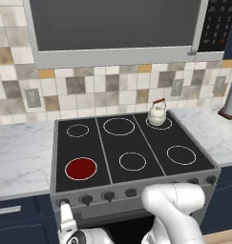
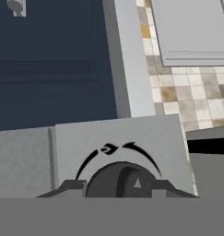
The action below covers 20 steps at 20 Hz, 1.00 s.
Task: Turn off the front left burner of the stove.
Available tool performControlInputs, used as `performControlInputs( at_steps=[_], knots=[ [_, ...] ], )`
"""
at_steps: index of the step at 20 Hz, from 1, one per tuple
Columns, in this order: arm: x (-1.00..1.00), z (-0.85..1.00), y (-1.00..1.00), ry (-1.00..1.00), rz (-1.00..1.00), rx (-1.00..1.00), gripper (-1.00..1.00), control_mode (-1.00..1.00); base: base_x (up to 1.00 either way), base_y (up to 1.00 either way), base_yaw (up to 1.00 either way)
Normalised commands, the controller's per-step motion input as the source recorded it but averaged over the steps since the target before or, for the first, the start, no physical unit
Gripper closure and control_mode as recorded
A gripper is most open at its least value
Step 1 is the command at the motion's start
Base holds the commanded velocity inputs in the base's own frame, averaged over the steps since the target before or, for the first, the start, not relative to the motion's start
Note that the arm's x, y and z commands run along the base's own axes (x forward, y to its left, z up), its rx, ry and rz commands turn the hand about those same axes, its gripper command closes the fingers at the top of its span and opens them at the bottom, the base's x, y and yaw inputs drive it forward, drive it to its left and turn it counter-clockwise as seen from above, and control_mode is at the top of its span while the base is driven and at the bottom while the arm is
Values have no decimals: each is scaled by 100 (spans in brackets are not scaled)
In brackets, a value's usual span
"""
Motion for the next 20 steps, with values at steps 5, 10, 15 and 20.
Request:
performControlInputs(
  at_steps=[5, 10, 15, 20],
  knots=[
    [14, 16, 0, -1, 0, 16, 100, -100, 0, 0, 0],
    [22, 30, 0, -1, -1, 21, 100, -100, 0, 0, 0],
    [20, 36, 0, 0, -3, 27, 100, -100, 0, 0, 0],
    [12, 37, 0, -4, -6, 38, 100, -100, 0, 0, 0]
  ],
)
